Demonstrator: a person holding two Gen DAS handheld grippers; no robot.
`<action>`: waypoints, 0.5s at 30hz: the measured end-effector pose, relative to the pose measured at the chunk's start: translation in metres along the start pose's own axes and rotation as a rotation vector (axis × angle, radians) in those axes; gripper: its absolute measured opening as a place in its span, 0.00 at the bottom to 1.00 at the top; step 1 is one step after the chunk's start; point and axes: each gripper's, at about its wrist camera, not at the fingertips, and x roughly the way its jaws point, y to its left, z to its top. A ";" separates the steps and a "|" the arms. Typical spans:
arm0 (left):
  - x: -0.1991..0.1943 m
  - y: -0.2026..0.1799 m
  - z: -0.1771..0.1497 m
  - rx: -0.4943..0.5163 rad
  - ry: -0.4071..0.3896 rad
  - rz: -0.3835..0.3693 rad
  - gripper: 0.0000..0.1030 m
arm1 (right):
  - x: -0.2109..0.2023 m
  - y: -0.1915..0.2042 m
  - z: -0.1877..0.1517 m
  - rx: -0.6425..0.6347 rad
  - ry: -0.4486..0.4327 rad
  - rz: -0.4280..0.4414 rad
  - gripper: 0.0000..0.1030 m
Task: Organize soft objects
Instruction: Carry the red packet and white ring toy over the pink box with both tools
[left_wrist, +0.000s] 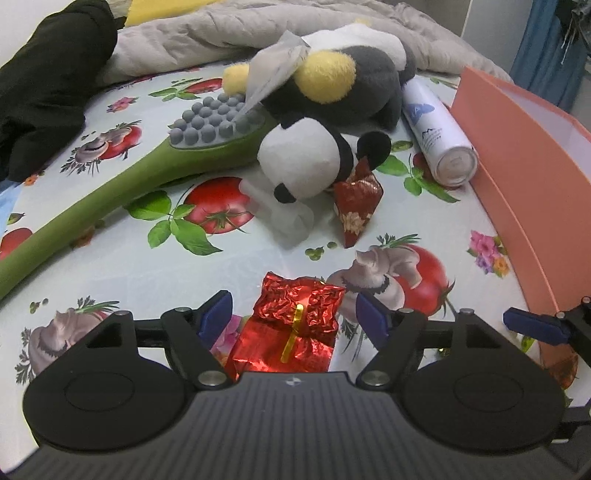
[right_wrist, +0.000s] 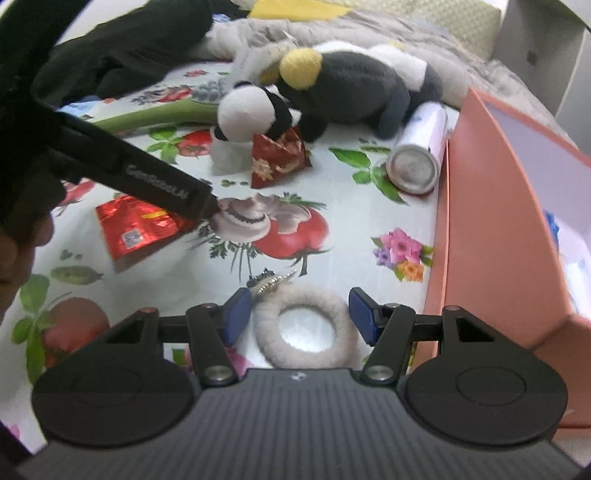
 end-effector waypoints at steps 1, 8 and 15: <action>0.001 0.000 0.000 0.005 0.002 -0.002 0.76 | 0.002 -0.001 -0.001 0.022 0.001 0.009 0.59; 0.004 0.000 -0.004 0.014 -0.032 -0.012 0.75 | 0.003 -0.004 0.000 0.067 0.020 0.068 0.48; 0.004 -0.003 -0.009 0.003 -0.034 -0.029 0.57 | -0.002 0.001 0.003 0.049 0.014 0.097 0.16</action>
